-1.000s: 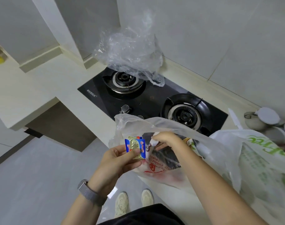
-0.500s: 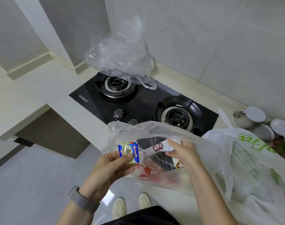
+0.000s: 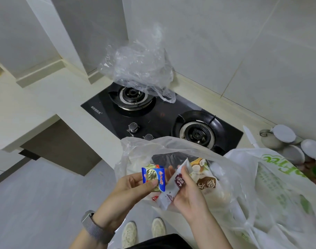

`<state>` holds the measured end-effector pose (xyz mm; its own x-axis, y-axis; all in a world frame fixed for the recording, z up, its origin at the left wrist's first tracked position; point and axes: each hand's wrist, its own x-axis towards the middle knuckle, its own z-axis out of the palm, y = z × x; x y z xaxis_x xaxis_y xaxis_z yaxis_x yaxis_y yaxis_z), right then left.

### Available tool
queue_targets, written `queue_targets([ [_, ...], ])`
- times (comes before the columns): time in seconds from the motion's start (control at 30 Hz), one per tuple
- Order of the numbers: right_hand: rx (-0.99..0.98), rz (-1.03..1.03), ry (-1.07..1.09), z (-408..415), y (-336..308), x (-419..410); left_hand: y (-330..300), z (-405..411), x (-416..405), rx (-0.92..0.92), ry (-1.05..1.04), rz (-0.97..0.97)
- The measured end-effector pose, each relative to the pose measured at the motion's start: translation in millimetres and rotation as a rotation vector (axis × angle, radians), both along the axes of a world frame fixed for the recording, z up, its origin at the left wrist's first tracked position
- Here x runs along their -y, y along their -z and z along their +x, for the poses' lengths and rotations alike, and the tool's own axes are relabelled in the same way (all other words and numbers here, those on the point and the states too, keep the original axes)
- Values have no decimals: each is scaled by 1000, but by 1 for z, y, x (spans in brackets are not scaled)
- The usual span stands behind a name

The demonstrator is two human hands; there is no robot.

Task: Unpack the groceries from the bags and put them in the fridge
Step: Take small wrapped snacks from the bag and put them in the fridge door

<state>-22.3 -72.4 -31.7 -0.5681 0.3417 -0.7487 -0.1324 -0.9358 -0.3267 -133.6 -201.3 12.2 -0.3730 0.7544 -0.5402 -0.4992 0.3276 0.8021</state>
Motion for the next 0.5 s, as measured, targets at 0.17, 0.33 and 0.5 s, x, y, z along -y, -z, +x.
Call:
queue_targets([
  [0.17,15,114,-294,5,-3,6,-3,5,11,29,-111,14],
  [0.33,175,348,-482,-1,-16,15,-10,14,28,-2,-263,8],
  [0.5,85,536,-644,-8,-27,40,-20,26,67,30,-494,26],
])
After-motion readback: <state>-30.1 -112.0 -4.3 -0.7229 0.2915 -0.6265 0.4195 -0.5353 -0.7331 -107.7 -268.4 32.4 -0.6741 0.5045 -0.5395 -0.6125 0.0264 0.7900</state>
